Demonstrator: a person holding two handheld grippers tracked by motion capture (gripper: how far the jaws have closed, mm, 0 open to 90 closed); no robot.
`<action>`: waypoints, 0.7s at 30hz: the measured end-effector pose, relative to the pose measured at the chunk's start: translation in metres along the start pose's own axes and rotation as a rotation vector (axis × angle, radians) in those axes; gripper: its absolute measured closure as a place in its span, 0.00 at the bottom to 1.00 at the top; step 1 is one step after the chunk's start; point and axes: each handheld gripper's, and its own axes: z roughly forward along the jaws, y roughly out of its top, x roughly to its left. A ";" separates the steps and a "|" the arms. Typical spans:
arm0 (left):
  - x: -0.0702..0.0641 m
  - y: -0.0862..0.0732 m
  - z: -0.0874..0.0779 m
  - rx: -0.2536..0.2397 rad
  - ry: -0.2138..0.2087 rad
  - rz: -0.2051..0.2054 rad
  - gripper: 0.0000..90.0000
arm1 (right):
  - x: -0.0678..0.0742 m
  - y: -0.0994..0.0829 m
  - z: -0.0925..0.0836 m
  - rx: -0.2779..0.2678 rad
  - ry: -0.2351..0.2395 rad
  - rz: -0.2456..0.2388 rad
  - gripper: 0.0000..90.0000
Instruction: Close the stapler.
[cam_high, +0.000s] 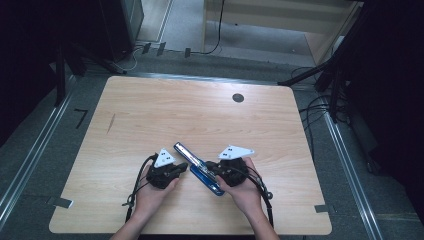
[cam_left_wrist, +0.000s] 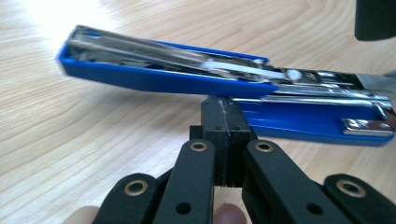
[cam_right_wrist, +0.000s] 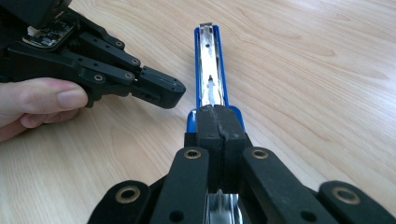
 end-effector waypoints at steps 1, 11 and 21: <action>0.002 0.000 0.000 0.001 -0.001 -0.009 1.00 | 0.001 0.002 0.002 0.000 0.003 -0.003 1.00; 0.006 0.001 0.001 0.000 0.065 -0.039 1.00 | 0.006 0.018 0.023 0.021 0.014 -0.020 1.00; 0.011 0.003 0.005 0.017 0.075 -0.087 1.00 | 0.008 0.029 0.045 0.057 -0.002 -0.045 1.00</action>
